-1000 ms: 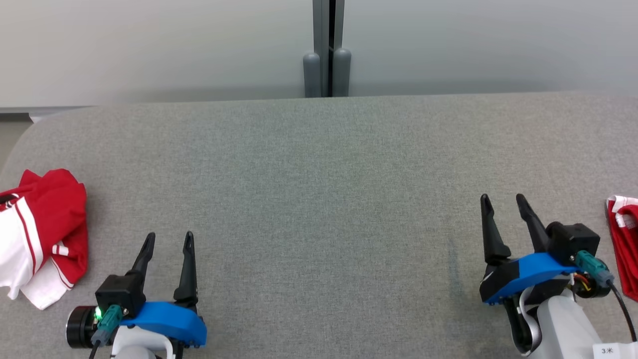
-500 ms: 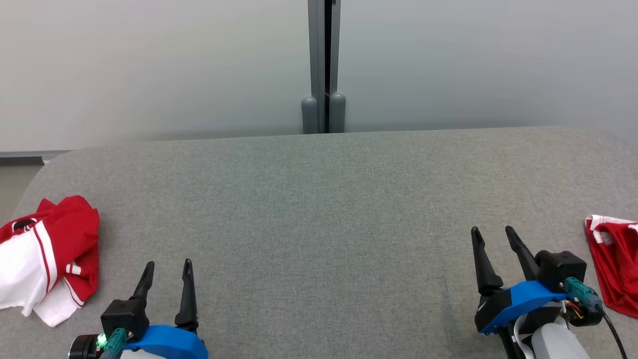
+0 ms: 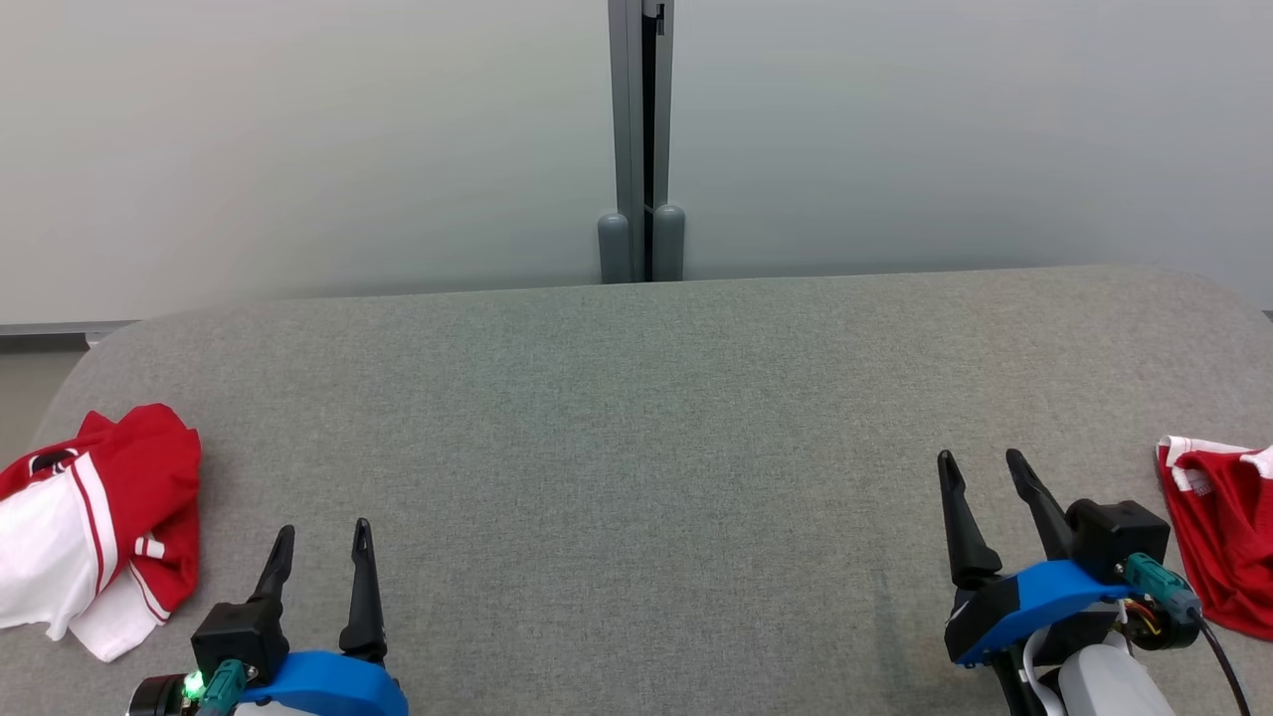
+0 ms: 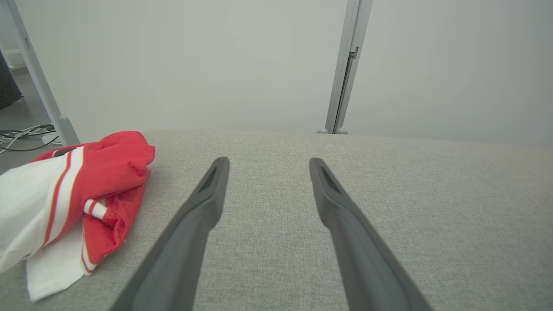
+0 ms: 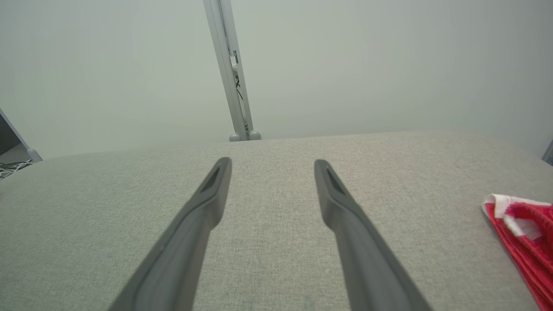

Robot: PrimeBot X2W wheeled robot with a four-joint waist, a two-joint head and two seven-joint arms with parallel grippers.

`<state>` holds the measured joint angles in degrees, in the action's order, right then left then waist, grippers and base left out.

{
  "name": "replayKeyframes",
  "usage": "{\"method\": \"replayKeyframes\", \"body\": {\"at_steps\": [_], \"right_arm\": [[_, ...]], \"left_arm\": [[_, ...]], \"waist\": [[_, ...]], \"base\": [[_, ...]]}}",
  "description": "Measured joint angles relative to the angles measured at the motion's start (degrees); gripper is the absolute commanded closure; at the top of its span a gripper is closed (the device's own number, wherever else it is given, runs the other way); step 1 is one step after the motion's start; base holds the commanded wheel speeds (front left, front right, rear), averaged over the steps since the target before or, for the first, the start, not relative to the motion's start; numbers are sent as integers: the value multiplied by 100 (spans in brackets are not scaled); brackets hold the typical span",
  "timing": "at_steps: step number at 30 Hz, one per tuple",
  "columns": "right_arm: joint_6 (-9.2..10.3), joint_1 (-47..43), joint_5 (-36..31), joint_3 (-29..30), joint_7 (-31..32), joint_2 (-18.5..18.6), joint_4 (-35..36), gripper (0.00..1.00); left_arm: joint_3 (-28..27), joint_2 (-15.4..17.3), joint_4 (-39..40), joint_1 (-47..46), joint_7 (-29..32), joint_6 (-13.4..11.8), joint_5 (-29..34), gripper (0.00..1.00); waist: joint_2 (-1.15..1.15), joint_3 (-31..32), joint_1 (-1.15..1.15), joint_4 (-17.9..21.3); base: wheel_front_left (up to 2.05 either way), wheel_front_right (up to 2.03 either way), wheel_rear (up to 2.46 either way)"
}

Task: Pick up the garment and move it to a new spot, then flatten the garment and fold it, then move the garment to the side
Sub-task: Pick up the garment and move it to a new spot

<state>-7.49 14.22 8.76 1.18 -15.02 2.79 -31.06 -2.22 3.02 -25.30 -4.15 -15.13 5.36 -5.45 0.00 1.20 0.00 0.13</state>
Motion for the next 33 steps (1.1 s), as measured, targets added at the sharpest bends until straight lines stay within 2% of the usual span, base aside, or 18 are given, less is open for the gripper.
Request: {"method": "replayKeyframes", "body": {"at_steps": [7, 13, 33], "right_arm": [[0, 0, 8, 20, 1, 1, 14, 0], [0, -6, 25, 2, 0, 1, 44, 0], [0, -29, 285, -243, 0, 0, -64, 0]], "left_arm": [[8, -4, 18, 1, 0, -3, -3, 0], [16, -5, 26, -2, 0, -31, -19, 0], [-331, 19, -100, -20, 1, -29, 97, 0]], "waist": [[0, -17, 0, -39], [0, -30, 1, -306], [0, 60, 1, -2174]], "base": [[0, 0, 0], [0, 0, 0], [0, 0, 0]]}}
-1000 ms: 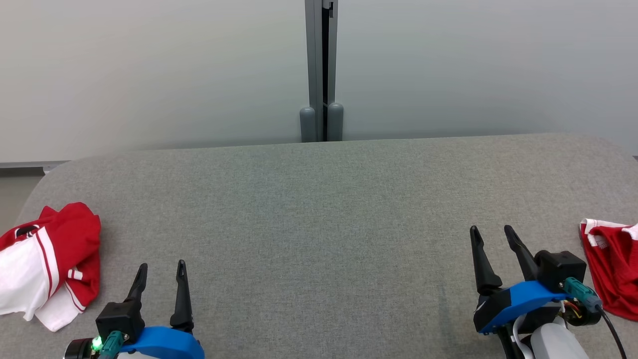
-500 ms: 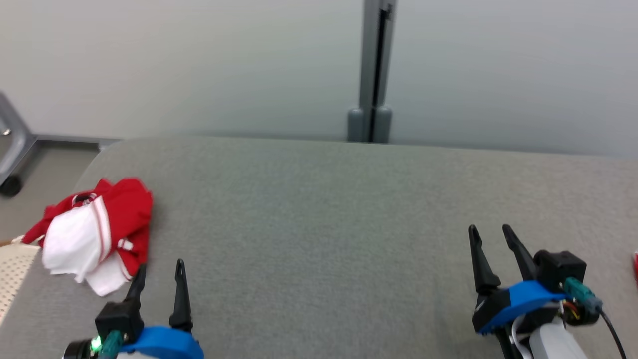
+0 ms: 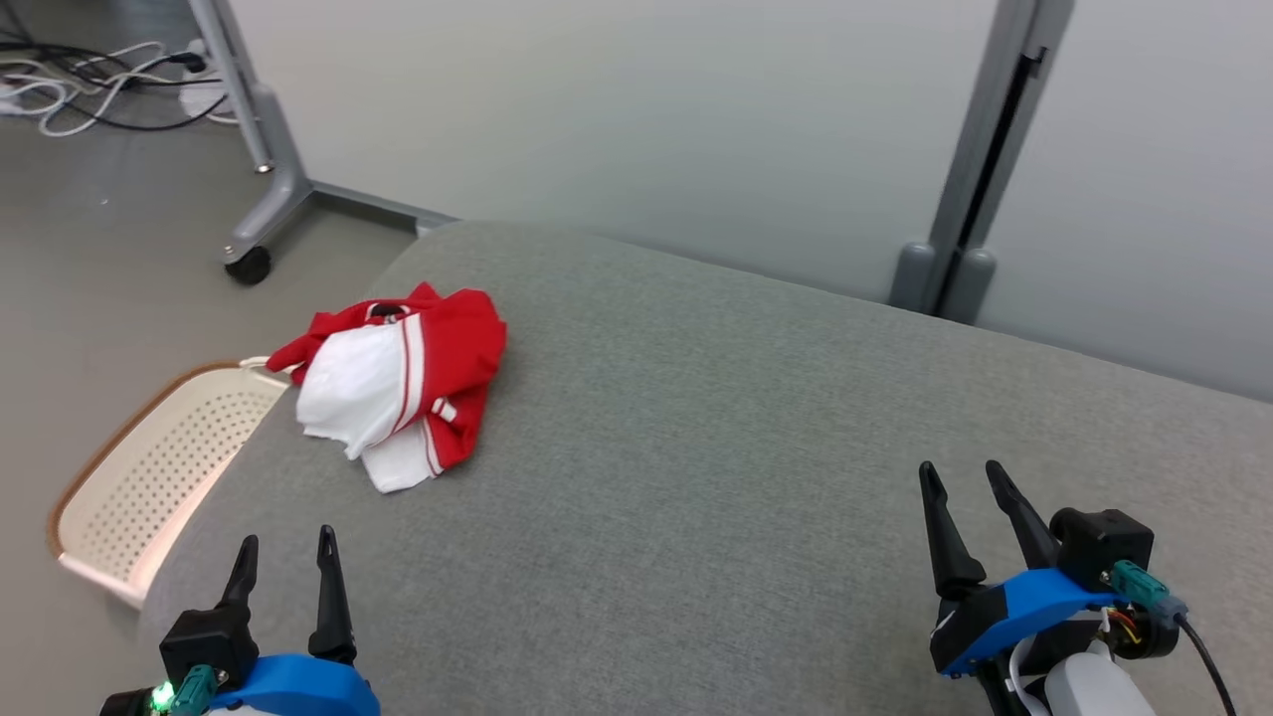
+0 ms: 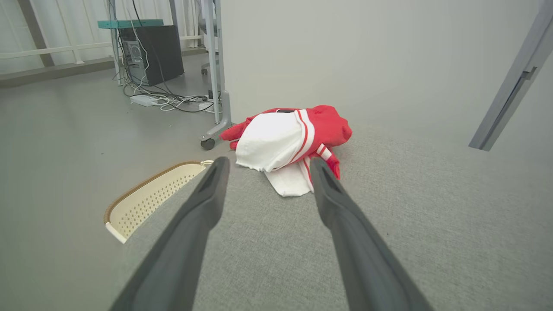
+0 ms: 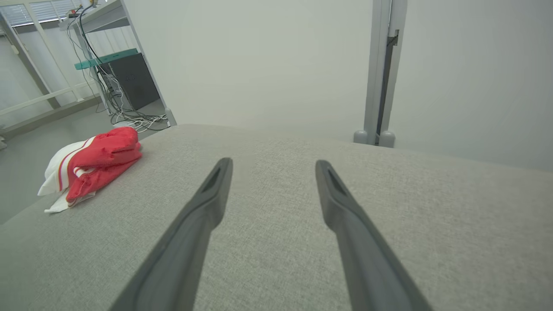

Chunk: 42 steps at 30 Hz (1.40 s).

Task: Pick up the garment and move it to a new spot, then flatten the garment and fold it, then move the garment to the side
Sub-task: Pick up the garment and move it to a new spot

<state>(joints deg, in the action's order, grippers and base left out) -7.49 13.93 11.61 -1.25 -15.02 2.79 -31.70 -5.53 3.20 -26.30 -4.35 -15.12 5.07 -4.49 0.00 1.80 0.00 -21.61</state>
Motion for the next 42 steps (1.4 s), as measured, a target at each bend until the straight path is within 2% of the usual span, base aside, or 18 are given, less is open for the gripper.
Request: {"method": "replayKeyframes", "body": {"at_steps": [8, 14, 19, 25, 35, 42], "right_arm": [[0, 27, 56, -52, 0, -2, -91, 0], [0, 97, 45, -126, 0, -1, -104, 0], [0, 253, -81, -203, 0, -2, -98, 0], [0, 587, -409, -308, 0, -2, -30, 0], [0, 1146, -754, -513, 0, -3, 316, 0], [0, 1259, -839, -594, 0, -2, 523, 0]], "left_arm": [[-121, 11, -75, -1, 0, 37, 44, 0], [-234, 11, -99, -24, -1, 66, 33, 0], [-285, 45, -277, -246, 0, 154, -108, 0], [-254, 304, -684, -920, 7, 214, -438, 0], [793, 1076, -1133, -2146, 7, 236, -1579, 0], [1210, 1495, -1774, -2715, 8, 237, -2119, 0]], "waist": [[0, -120, 0, -649], [-1, -298, 0, -744], [-1, -536, 0, -575], [-1, -1102, 1, -251], [-2, -2081, 1, 253], [-2, -2461, 1, 655]], "base": [[0, 0, 0], [0, 0, 0], [0, 0, 0], [0, 0, 0], [0, 0, 0], [0, 0, 0]]}}
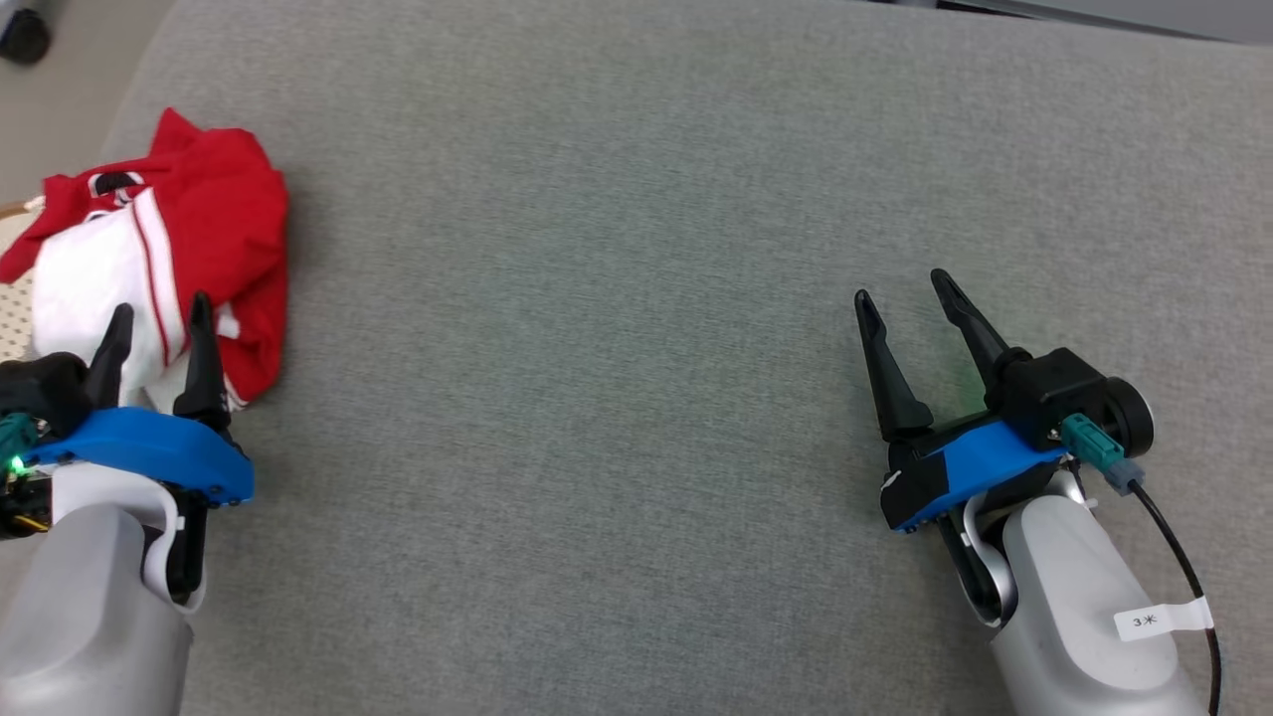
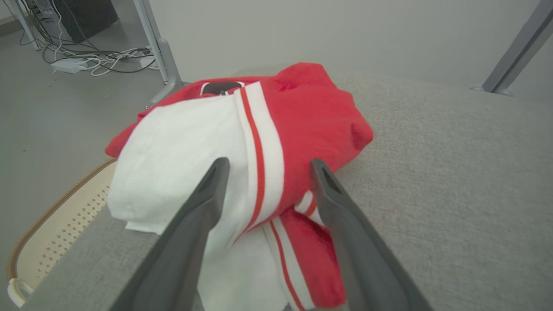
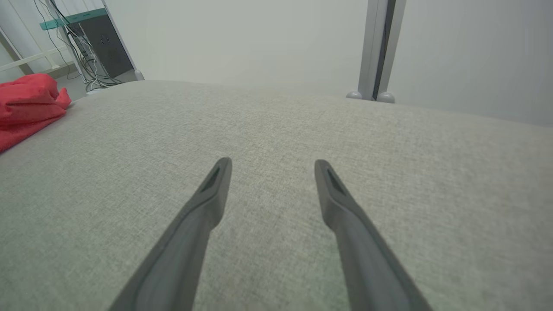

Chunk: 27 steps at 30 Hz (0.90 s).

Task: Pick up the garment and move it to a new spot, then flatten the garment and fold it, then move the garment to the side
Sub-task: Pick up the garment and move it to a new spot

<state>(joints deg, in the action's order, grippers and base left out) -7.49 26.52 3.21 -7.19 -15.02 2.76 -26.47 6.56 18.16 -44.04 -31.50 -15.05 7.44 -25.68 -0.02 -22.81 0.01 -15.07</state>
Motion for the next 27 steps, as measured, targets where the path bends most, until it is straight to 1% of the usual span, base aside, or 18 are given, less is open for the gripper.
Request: {"method": "replayKeyframes", "body": {"at_steps": [4, 6, 7, 8, 9, 10, 14, 17, 21, 23, 27], "right_arm": [[0, 0, -58, 15, 0, 0, 82, 0], [0, -1, -71, 49, 0, 0, 120, 0], [0, -1, -73, 60, 0, 0, 127, 0], [0, -3, -73, 73, 0, 1, 132, 0], [0, -8, -71, 88, 0, 1, 136, 0], [0, -18, -70, 96, 0, 1, 143, 0], [0, -90, 21, 101, 0, 1, 149, 0], [0, -166, 181, 94, 0, 1, 142, 0], [0, -296, 369, 91, 0, 1, 116, 0], [0, -354, 504, 78, 0, 1, 109, 0], [0, -511, 667, 98, 0, -1, 109, 0]], "left_arm": [[52, 142, -435, -210, -1, 0, -167, 0], [112, 162, -577, -289, -1, 0, -257, 0], [141, 171, -610, -299, -1, 0, -260, 2], [134, 180, -638, -305, -1, 0, -307, 61], [146, 193, -660, -316, -1, 0, -321, 75], [145, 208, -666, -324, -1, 0, -327, 100], [58, 234, -615, -324, 0, 0, -398, 100], [-23, 303, -202, -321, -1, 0, -249, 100], [-26, 310, 511, -276, 0, 0, -15, 100], [11, 301, 823, -250, 0, 0, 53, 100], [383, 233, 1397, -133, -1, 0, 166, 100]], "waist": [[0, -117, 0, 186], [0, -142, 0, 250], [0, -145, 0, 273], [0, -141, 0, 288], [0, -129, 0, 299], [0, -109, -1, 307], [1, 58, -1, 315], [2, 250, -2, 313], [2, 524, -2, 348], [2, 638, -2, 410], [3, 828, -3, 633]], "base": [[0, 0, 0], [0, 0, 0], [0, 0, 0], [0, 0, 0], [0, 0, 0], [0, 0, 0], [0, 0, 0], [0, 0, 0], [0, 0, 0], [0, 0, 0], [0, 0, 0]]}}
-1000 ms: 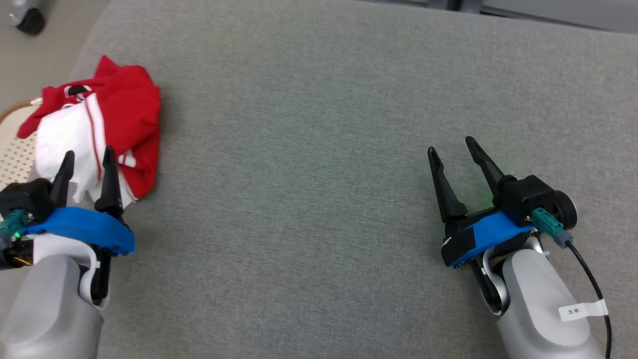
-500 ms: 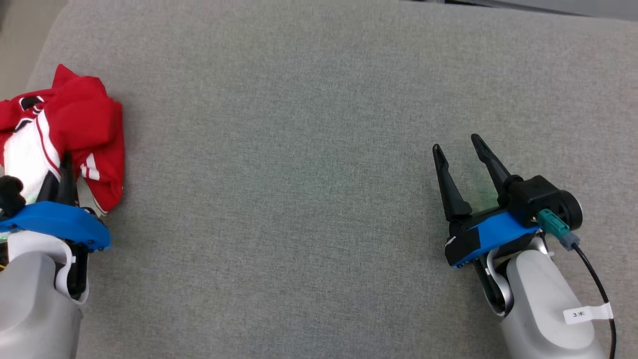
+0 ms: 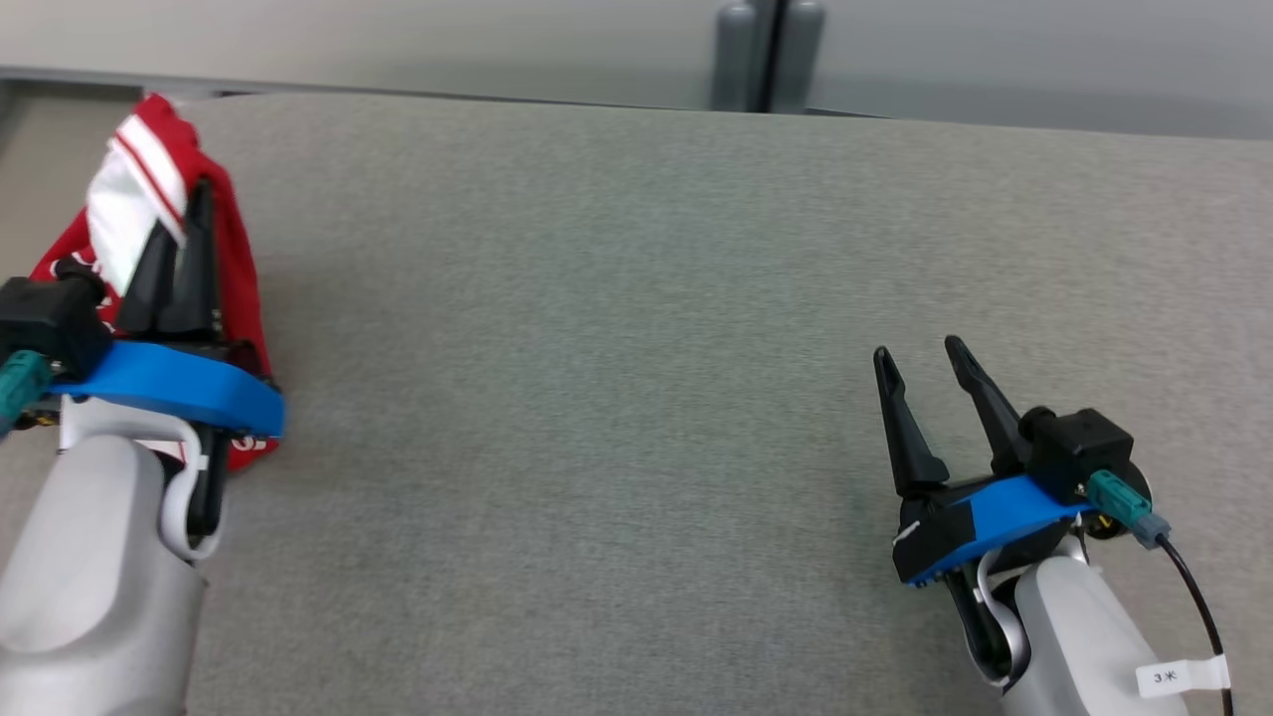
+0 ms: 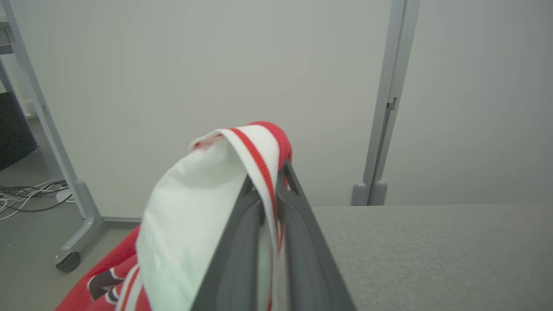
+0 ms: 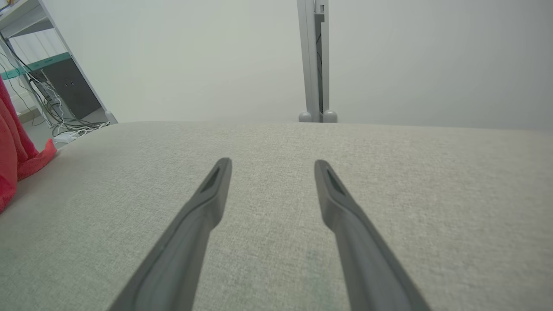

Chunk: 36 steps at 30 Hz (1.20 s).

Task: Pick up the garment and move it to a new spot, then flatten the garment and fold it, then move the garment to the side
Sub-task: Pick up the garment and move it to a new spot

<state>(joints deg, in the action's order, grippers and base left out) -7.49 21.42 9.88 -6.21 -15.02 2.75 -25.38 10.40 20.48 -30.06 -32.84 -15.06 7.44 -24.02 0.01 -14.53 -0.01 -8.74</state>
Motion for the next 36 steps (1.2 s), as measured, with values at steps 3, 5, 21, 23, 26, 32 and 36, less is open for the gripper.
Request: {"method": "replayKeyframes", "body": {"at_steps": [3, 5, 21, 23, 26, 32, 36], "right_arm": [[0, -136, 83, -24, 0, 8, -4, 0], [0, -203, 142, -66, 0, 4, 8, 0], [0, -560, 283, -278, 0, 8, 322, 0], [0, -615, 300, -303, -1, 9, 392, 0], [0, -661, 339, -322, 0, 9, 453, 0], [0, -724, 341, -266, 0, 11, 523, 0], [0, -744, 341, -248, -1, 7, 526, 0]], "left_arm": [[231, -88, 282, 78, 0, 0, -1, 100], [396, -148, 397, 133, 0, 0, -12, 100], [1835, -804, 723, 431, 0, 0, -12, 100], [2128, -882, 725, 434, 1, 0, 9, 100], [2398, -950, 730, 433, 1, 0, 40, 100], [2474, -1028, 690, 438, 0, 0, 54, 51], [2154, -984, 569, 537, 1, -4, 153, 0]], "waist": [[0, 84, 0, 256], [0, 126, 0, 464], [0, 185, 1, 2501], [0, 183, 1, 2814], [0, 192, 1, 3045], [0, 232, 1, 3115], [0, 294, 1, 2881]], "base": [[0, 0, 0], [0, 0, 0], [0, 0, 0], [0, 0, 0], [0, 0, 0], [0, 0, 0], [0, 0, 0]]}}
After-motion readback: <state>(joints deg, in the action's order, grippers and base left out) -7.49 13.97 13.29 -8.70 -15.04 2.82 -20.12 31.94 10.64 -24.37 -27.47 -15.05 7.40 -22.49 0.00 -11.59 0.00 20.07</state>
